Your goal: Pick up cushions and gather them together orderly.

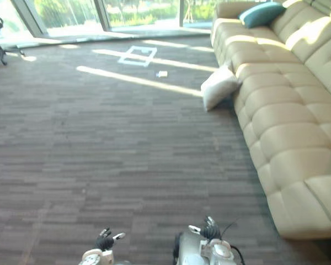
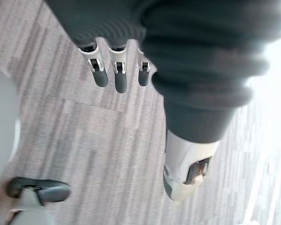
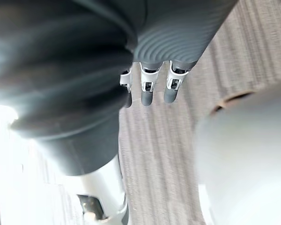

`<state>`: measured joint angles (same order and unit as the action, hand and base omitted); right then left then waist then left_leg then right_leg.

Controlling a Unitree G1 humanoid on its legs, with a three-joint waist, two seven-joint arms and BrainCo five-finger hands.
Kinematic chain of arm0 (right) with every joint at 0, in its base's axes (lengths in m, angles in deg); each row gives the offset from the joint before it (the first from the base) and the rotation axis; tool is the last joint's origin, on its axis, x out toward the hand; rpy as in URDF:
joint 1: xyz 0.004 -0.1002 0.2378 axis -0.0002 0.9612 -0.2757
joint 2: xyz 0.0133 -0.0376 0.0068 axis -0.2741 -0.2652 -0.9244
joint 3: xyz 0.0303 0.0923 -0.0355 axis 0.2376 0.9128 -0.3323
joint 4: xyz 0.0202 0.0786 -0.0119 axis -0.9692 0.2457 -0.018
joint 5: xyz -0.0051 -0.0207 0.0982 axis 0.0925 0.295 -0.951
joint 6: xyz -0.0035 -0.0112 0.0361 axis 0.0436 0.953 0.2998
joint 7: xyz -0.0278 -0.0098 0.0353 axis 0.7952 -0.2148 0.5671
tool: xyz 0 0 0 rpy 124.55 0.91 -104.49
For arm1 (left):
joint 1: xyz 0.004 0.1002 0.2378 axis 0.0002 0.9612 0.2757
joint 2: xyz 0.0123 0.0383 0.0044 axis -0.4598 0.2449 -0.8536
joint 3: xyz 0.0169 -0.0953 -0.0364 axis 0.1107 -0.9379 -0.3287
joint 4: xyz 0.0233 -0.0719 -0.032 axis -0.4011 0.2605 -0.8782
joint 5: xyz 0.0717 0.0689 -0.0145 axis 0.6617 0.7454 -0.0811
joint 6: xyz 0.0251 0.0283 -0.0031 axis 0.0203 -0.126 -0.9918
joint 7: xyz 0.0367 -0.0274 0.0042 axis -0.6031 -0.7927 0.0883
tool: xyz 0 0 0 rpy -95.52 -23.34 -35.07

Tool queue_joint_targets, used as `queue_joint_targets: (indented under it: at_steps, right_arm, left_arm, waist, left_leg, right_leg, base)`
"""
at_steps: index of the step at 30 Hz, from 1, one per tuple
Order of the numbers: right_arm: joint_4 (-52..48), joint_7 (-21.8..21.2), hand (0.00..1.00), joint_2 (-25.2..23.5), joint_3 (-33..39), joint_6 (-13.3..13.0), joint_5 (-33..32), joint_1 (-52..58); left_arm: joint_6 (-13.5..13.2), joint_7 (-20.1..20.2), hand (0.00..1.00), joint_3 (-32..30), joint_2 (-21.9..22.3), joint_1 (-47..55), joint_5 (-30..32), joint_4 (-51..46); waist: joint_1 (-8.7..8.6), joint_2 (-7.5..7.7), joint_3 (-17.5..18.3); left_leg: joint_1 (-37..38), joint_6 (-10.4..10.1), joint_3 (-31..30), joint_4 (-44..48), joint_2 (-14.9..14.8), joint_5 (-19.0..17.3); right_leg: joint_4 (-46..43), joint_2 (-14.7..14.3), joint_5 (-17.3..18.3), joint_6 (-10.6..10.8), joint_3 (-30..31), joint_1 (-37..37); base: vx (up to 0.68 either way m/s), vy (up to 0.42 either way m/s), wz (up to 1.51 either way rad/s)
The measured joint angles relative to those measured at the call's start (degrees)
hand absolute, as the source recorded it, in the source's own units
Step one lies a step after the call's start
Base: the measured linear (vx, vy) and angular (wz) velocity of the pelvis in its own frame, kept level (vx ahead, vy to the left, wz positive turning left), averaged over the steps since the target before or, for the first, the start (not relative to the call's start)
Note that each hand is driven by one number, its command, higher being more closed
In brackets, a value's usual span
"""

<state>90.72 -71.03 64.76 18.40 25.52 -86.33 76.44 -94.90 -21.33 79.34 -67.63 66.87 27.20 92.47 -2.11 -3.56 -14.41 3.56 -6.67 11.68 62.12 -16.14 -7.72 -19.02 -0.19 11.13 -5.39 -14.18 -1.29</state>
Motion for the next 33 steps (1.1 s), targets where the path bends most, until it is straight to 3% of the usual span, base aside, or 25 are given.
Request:
queue_joint_targets:
  at_steps: [3,4,6,7,9,10,11,13,14,15,16,17,18,20,22,23,24,25,26,27,28,30,31,32,33]
  right_arm:
    - [0.5,0.1,0.0,-1.0,-0.4,0.2,-0.3,0.1]
    - [1.2,0.2,0.0,-1.2,-0.3,0.3,-0.3,-0.5]
    - [1.6,0.3,0.0,-1.5,-0.3,0.3,-0.3,-0.3]
    - [1.5,0.3,0.0,-1.5,-0.4,0.0,-0.2,0.0]
    - [1.7,0.7,0.0,-0.8,-0.5,0.0,-0.2,0.1]
    - [1.8,1.2,0.0,-1.6,-1.5,0.1,-0.2,0.4]
    - [1.8,1.2,0.0,-2.1,-1.6,0.1,-0.1,1.0]
    - [1.5,1.1,0.0,-2.9,-2.1,-0.3,0.3,1.9]
    - [1.7,1.1,0.0,-3.3,-2.1,-0.3,0.4,2.1]
    - [1.7,1.1,0.0,-4.2,-1.7,-0.4,0.3,2.0]
    - [1.7,1.0,0.0,-4.3,-1.8,-0.4,0.3,2.0]
    - [1.4,0.6,0.0,-3.8,-1.9,-0.7,0.4,2.0]
    - [1.3,0.3,0.0,-2.8,-2.3,-1.0,0.5,2.0]
    - [0.4,0.2,0.0,-2.2,-3.0,-1.5,0.4,1.6]
    - [-0.4,0.2,0.0,-1.5,-3.0,-1.6,0.5,0.8]
    - [-0.7,0.1,0.0,-1.3,-3.1,-1.6,0.4,0.0]
    - [-0.8,0.2,0.0,-1.3,-3.1,-1.6,0.4,0.0]
    - [-0.7,0.2,0.0,-1.3,-3.2,-1.5,0.4,0.0]
    - [-0.5,0.2,0.0,-1.3,-3.3,-1.5,0.4,0.3]
    - [-0.4,0.1,0.0,-1.4,-2.9,-1.5,0.2,0.6]
    - [-0.5,0.1,0.0,-1.4,-2.6,-1.5,0.3,0.4]
    - [-0.7,-0.1,0.0,-0.5,-1.4,-1.4,0.4,0.1]
    - [-0.8,-0.1,0.0,-0.3,-1.1,-1.3,0.4,0.1]
    - [-0.8,-0.1,0.0,-0.2,-0.9,-0.9,0.3,0.2]
    - [-0.8,0.0,0.0,-0.1,-0.9,-0.5,0.3,0.5]
  left_arm:
    - [-0.1,0.0,0.0,0.0,-0.8,0.0,0.0,-1.2]
    - [-0.2,0.0,0.0,0.0,-1.3,0.0,0.0,-2.2]
    - [-0.5,-0.1,0.0,0.1,-1.3,0.0,-0.1,-2.8]
    - [-0.6,-0.4,0.0,0.5,-1.3,0.7,-0.1,-2.9]
    - [-0.8,-0.5,0.0,1.2,-1.1,1.1,-0.6,-2.8]
    - [-1.1,-0.5,0.0,1.3,-2.4,0.9,-0.8,-2.9]
    - [-1.1,-0.5,0.0,1.4,-2.8,0.9,-0.7,-2.8]
    - [-1.1,-0.4,0.0,1.3,-3.7,0.9,-0.7,-2.0]
    - [-1.0,-0.4,0.0,1.4,-4.7,0.6,-0.8,-1.4]
    - [-1.1,-0.6,0.0,1.4,-5.5,0.1,-0.7,-0.9]
    - [-0.9,-0.6,0.0,1.6,-5.6,0.1,-0.7,-0.5]
    - [-0.1,-0.6,0.0,2.6,-5.9,0.0,-0.4,0.9]
    - [0.1,-0.6,0.0,3.7,-5.7,0.2,-0.1,1.3]
    - [0.1,-0.5,0.0,5.4,-5.4,0.0,-0.1,1.6]
    - [0.2,-0.4,0.0,5.7,-4.8,-0.4,0.0,2.2]
    - [0.3,-0.4,0.0,5.8,-4.6,-0.2,0.0,2.3]
    - [0.3,-0.4,0.0,5.8,-4.6,-0.2,0.0,2.3]
    - [0.4,-0.4,0.0,5.8,-4.6,0.0,0.0,2.2]
    - [0.3,-0.4,0.0,5.7,-4.8,0.4,0.0,2.1]
    - [0.4,-0.5,0.0,5.5,-4.6,1.0,0.0,2.3]
    - [0.5,-0.5,0.0,5.5,-4.3,1.0,0.0,2.4]
    - [0.4,-0.3,0.0,4.8,-1.5,1.2,1.0,2.3]
    - [0.3,-0.1,0.0,3.8,-1.1,0.7,1.2,2.2]
    - [0.3,-0.1,0.0,2.8,-0.6,0.5,1.2,1.8]
    - [0.3,-0.2,0.0,1.2,-0.1,0.8,1.2,1.0]
  waist:
    - [0.42,1.92,-0.1]
    - [1.55,2.11,-0.3]
    - [2.28,2.72,-0.6]
    - [2.6,2.27,-0.4]
    - [2.8,1.03,-0.3]
    - [3.01,3.22,0.6]
    - [2.73,4.05,0.9]
    - [2.45,5.88,2.6]
    - [2.5,7.66,2.3]
    - [2.44,9.27,1.5]
    - [2.39,9.07,1.4]
    - [2.0,8.96,1.5]
    - [1.88,8.12,1.6]
    - [1.02,6.77,1.8]
    - [0.17,5.71,1.2]
    - [-0.8,5.16,0.9]
    - [-0.95,5.12,0.9]
    - [-0.98,5.48,0.9]
    - [-0.99,6.12,1.3]
    - [-1.39,6.83,1.9]
    - [-1.28,6.01,1.8]
    - [-1.21,2.42,3.2]
    - [-1.45,1.18,3.0]
    - [-1.38,0.71,2.9]
    - [-1.12,0.65,2.6]
  left_leg:
    - [-8.1,1.0,5.2,-3.9,0.0,-4.9]
    - [-12.3,1.6,6.5,-15.4,2.4,-7.0]
    - [-13.7,1.7,5.0,-27.3,6.0,-6.2]
    - [-14.5,0.1,0.4,-47.3,9.9,-0.1]
    - [-16.3,0.3,-1.4,-49.2,9.4,5.9]
    - [-16.5,3.5,-0.1,-45.6,10.8,8.8]
    - [-16.5,4.2,0.1,-45.1,11.1,7.8]
    - [-16.3,5.8,1.3,-43.9,12.7,4.7]
    - [-13.4,6.9,2.2,-44.2,14.2,2.5]
    - [-8.3,7.8,3.0,-45.5,16.4,-0.3]
    - [-6.6,7.7,3.1,-45.9,16.9,-1.0]
    - [-0.5,8.1,2.9,-48.3,17.8,-2.9]
    - [4.5,8.4,2.8,-51.7,17.7,-3.6]
    - [10.3,8.3,2.4,-56.1,16.7,-3.9]
    - [13.0,8.4,2.0,-57.4,15.4,-4.4]
    - [14.8,8.4,2.0,-57.7,14.2,-4.4]
    - [15.3,8.3,2.0,-57.9,14.1,-4.5]
    - [17.8,7.5,2.0,-58.8,14.2,-4.9]
    - [19.6,6.1,1.8,-59.2,14.9,-5.8]
    - [22.9,3.4,0.6,-59.1,15.5,-7.9]
    - [23.6,3.4,0.3,-58.9,15.0,-8.1]
    - [18.3,2.8,-2.3,-43.4,10.7,-7.7]
    - [13.9,-0.6,-3.8,-32.2,8.1,-5.1]
    - [9.7,-3.4,-4.7,-21.9,5.7,0.5]
    - [6.0,-4.3,-3.6,-12.1,2.6,1.4]
  right_leg:
    - [7.6,0.0,-0.3,0.8,2.0,-8.5]
    - [10.6,0.6,-0.3,0.8,4.2,-12.0]
    - [12.6,1.9,0.1,1.6,5.4,-14.4]
    - [15.8,2.6,1.7,3.6,7.8,-17.6]
    - [16.9,1.8,3.2,4.7,9.8,-19.4]
    - [15.1,4.0,5.4,4.7,11.8,-20.2]
    - [13.7,4.6,5.5,4.7,12.0,-19.5]
    - [1.9,6.7,5.4,4.8,13.5,-13.7]
    - [-10.9,8.7,4.3,7.3,14.0,-9.5]
    - [-26.5,11.9,-2.8,13.9,14.9,-3.9]
    - [-30.8,12.7,-4.1,14.9,14.7,-2.3]
    - [-41.0,15.1,-3.0,11.4,11.1,1.5]
    - [-44.2,15.4,-0.7,8.3,7.7,4.6]
    - [-40.4,13.9,4.7,6.7,2.0,11.3]
    - [-31.8,11.4,5.9,6.2,-0.9,15.8]
    - [-16.7,8.8,3.0,6.1,-3.1,18.2]
    - [-11.7,8.0,1.2,6.0,-3.5,18.3]
    - [1.7,6.4,-5.7,5.8,-3.8,18.2]
    - [7.0,6.1,-8.9,5.8,-3.6,18.0]
    - [5.8,6.1,-16.4,2.4,-0.9,18.4]
    - [3.0,6.0,-16.9,1.9,-0.5,19.1]
    - [-5.4,4.8,-8.5,0.4,-2.1,19.7]
    - [-4.9,3.7,-6.6,0.1,-3.3,17.1]
    - [-3.8,2.4,-5.2,-0.2,-3.6,14.3]
    - [-2.3,0.6,-3.9,-0.3,-3.7,11.0]
  base:
    - [0.54,-0.102,-0.39]
    - [0.56,-0.007,-0.73]
    - [0.53,0.079,-0.75]
    - [0.62,0.23,-0.81]
    - [0.54,0.254,-0.73]
    - [0.47,0.21,-0.42]
    - [0.7,0.301,-0.49]
    - [0.51,0.203,-0.27]
    - [0.55,0.204,-0.15]
    - [0.54,0.187,-0.12]
    - [0.64,0.195,-0.06]
    - [0.53,0.158,-0.03]
    - [0.53,0.146,-0.02]
    - [0.58,0.054,0.15]
    - [0.63,-0.031,0.27]
    - [0.46,-0.063,0.3]
    - [0.72,-0.13,0.46]
    - [0.63,-0.131,0.38]
    - [0.79,-0.183,0.47]
    - [0.57,-0.128,0.28]
    - [0.78,-0.243,0.18]
    - [0.66,-0.271,0.15]
    - [0.58,-0.268,0.26]
    - [0.58,-0.242,0.2]
    - [0.56,-0.21,0.01]
